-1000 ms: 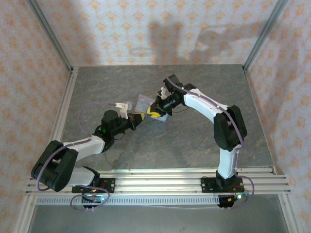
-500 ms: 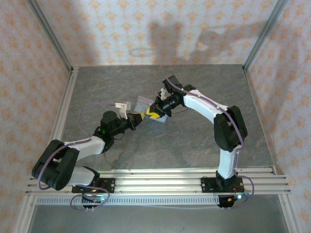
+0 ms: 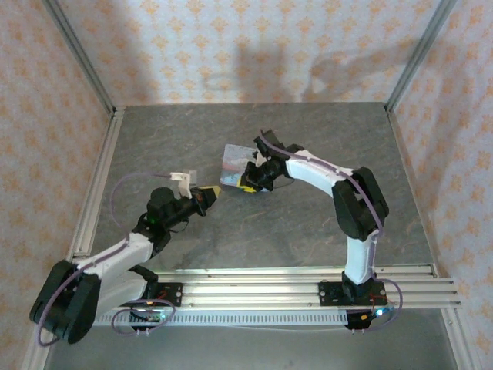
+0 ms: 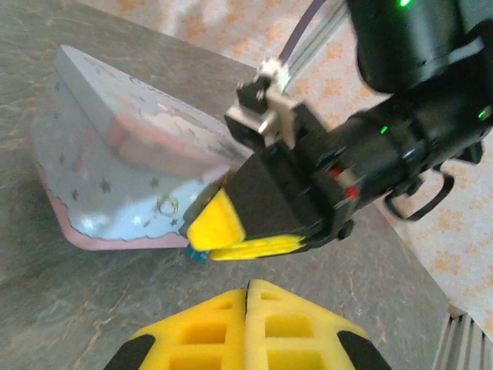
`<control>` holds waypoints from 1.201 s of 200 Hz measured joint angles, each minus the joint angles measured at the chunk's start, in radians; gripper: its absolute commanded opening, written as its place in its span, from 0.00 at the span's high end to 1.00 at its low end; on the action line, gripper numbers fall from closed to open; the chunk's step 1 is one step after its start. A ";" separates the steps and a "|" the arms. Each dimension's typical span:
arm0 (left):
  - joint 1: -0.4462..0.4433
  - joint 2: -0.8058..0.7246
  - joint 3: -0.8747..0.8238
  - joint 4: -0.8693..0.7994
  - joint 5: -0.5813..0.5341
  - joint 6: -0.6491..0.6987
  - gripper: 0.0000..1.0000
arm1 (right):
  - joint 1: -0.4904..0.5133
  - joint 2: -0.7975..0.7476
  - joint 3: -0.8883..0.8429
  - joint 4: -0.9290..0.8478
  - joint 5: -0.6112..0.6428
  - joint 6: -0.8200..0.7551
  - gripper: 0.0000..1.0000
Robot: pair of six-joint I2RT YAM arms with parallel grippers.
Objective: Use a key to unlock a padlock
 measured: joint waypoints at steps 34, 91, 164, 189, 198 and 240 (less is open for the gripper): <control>0.026 -0.238 -0.042 -0.170 -0.029 -0.019 1.00 | 0.053 0.026 -0.069 0.110 0.155 -0.053 0.90; 0.039 -0.491 -0.042 -0.426 -0.061 -0.089 1.00 | 0.066 0.014 -0.138 0.242 0.182 -0.058 0.51; 0.052 -0.386 0.080 -0.455 -0.061 -0.260 1.00 | 0.074 -0.376 -0.258 0.241 0.144 -0.004 0.51; 0.052 -0.307 0.109 -0.371 -0.041 -0.338 1.00 | 0.077 -0.533 -0.284 0.390 0.118 0.071 0.55; 0.052 -0.289 0.120 -0.343 -0.032 -0.362 1.00 | 0.080 -0.563 -0.297 0.460 0.104 0.106 0.55; 0.052 -0.255 0.195 -0.225 -0.013 -0.457 1.00 | 0.129 -0.525 -0.358 0.725 0.053 0.289 0.56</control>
